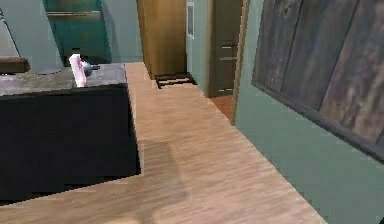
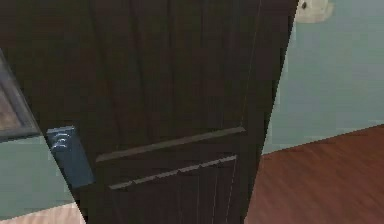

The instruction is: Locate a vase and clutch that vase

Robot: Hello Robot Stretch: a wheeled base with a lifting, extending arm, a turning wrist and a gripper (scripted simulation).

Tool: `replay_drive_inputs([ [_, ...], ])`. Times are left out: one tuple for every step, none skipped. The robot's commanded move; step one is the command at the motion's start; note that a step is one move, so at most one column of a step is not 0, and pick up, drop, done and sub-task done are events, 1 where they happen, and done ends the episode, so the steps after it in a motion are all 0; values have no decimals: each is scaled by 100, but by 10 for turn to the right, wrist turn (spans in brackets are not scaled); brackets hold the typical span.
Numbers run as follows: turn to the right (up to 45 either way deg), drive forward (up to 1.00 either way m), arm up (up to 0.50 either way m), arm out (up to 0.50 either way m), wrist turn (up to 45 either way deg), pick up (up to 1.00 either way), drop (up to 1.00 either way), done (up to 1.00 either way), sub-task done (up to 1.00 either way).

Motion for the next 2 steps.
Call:
replay_drive_inputs([
  [-60, 0, 0, 0, 0, 0, 0, 0, 0],
  [0, 40, 0, 0, 0, 0, 0, 0, 0],
])
